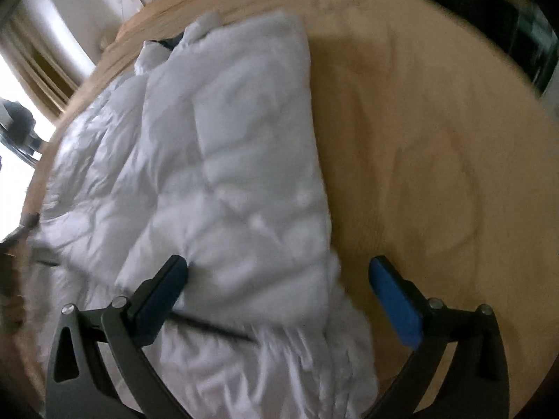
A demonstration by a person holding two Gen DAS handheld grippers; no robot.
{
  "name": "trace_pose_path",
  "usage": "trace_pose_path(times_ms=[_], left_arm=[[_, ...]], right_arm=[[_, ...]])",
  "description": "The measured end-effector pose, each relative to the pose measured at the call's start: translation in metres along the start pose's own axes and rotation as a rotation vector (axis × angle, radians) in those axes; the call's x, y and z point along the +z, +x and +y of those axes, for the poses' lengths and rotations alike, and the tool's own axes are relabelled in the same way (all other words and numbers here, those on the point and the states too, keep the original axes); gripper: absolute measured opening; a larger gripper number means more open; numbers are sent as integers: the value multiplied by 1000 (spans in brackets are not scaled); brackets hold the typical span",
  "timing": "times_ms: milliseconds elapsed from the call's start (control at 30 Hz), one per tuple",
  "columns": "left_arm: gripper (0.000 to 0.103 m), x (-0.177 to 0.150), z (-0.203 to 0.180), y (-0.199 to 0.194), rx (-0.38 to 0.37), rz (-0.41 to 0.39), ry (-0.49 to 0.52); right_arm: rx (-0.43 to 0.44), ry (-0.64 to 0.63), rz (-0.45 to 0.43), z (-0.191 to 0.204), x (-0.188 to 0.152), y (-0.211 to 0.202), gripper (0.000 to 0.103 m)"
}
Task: Fold large clothes
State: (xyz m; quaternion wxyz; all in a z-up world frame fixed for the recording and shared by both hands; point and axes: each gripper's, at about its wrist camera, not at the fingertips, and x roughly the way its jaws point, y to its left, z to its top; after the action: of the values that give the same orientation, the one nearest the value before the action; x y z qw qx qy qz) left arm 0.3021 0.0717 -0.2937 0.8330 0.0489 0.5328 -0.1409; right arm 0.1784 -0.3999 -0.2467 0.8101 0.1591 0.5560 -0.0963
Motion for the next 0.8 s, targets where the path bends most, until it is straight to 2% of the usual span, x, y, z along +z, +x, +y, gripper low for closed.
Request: trace_pose_path(times_ms=[33,100,167,267,367,433,467,500,533,567,600,633,700,800], left_arm=[[102,-5,5,3,-3,17,-3],[102,-22,24,1,-101,27,-56],[102,-33,38,-4,-160,36,-81],[102,-50,51,-2,-196,98,-81],[101,-68,54,-6,-235,118,-83],[93,-76,50,-11,-211,104,-58],[81,-79,46,-13,-186,98,-40],[68,-80,44,-14,-179,92,-31],[59,-81,42,-19,-182,77,-39],[43,-81,43,-23,-192,73,-55],[33,-81,45,-27,-200,67,-80],[28,-81,45,-30,-201,63,-92],[16,-78,50,-45,-215,38,-134],[13,-82,51,-74,-225,6,-160]], right_arm=[[56,36,18,-8,-7,4,103],[123,77,30,-20,-16,7,103],[165,72,25,-24,-27,4,103],[184,40,58,-25,-39,2,103],[180,-25,89,-12,-56,6,103],[142,-86,106,-1,-67,8,101],[130,-103,104,5,-69,6,97],[100,-124,93,11,-73,4,82],[92,-124,84,12,-74,1,66],[104,-109,74,9,-75,-4,58],[123,-86,59,8,-68,-6,44],[145,-62,44,5,-64,-12,36],[170,-42,26,5,-62,-26,29],[197,-45,-5,12,-65,-54,24]])
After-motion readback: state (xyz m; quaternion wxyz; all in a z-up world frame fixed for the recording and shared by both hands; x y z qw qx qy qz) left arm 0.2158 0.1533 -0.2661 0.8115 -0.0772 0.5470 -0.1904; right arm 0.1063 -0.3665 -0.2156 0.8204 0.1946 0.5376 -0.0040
